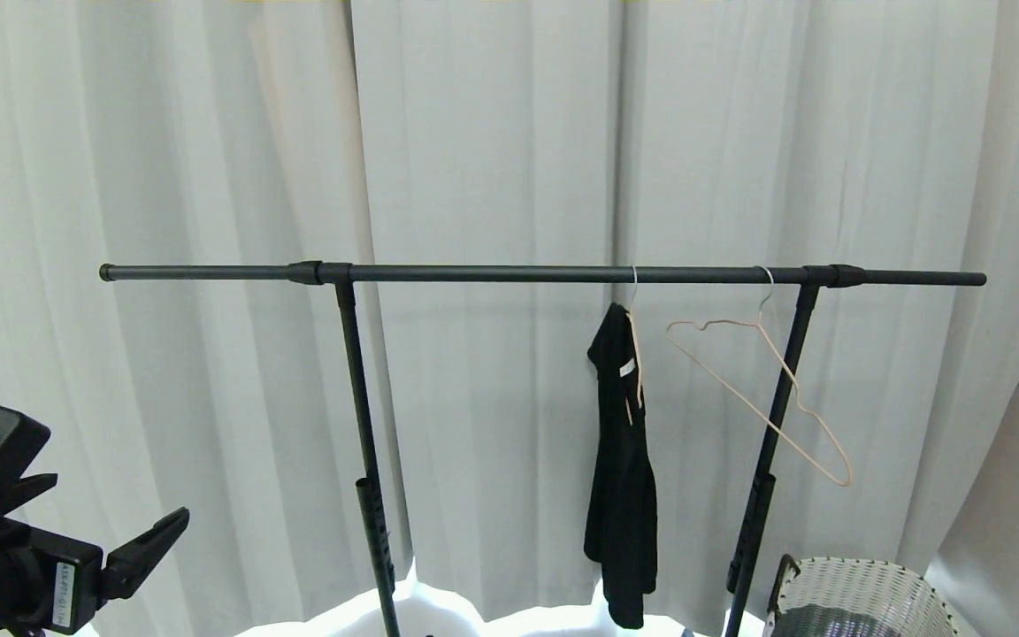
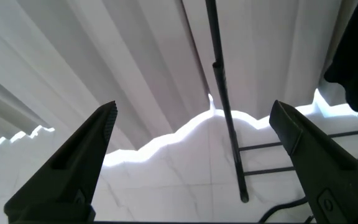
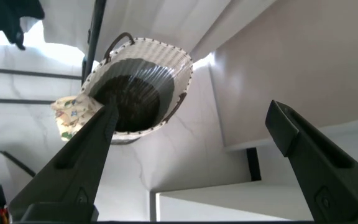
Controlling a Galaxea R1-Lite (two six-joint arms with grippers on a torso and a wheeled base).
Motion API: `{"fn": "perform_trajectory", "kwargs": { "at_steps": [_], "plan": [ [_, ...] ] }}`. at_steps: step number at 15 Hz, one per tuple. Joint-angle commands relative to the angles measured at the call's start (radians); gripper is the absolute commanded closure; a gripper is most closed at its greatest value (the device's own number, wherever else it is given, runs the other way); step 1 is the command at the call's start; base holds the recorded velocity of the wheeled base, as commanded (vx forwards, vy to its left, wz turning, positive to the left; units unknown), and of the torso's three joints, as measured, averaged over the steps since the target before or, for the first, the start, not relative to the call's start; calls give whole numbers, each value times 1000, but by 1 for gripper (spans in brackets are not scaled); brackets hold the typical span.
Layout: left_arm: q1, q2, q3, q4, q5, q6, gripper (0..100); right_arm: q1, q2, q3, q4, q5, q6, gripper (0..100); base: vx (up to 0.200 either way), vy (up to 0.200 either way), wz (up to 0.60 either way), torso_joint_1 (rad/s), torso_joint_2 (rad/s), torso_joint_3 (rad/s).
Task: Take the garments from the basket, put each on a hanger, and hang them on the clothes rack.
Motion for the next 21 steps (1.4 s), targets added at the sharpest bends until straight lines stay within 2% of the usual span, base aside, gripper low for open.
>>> {"fn": "perform_trajectory", "kwargs": {
  "at_steps": [1, 5, 21],
  "plan": [
    [2, -19, 12, 0, 1, 0, 0, -3, 0, 1, -6, 0, -6, 0, 0, 0, 0, -71, 149, 80],
    [32, -22, 26, 0, -1, 0, 0, -6, 5, 3, -16, -2, -9, 0, 0, 0, 0, -198, 443, 240],
    [1, -41, 29, 0, -2, 11, 0, -12, 11, 39, -52, -2, -41, 0, 0, 0, 0, -210, 496, 286]
  ]
}}
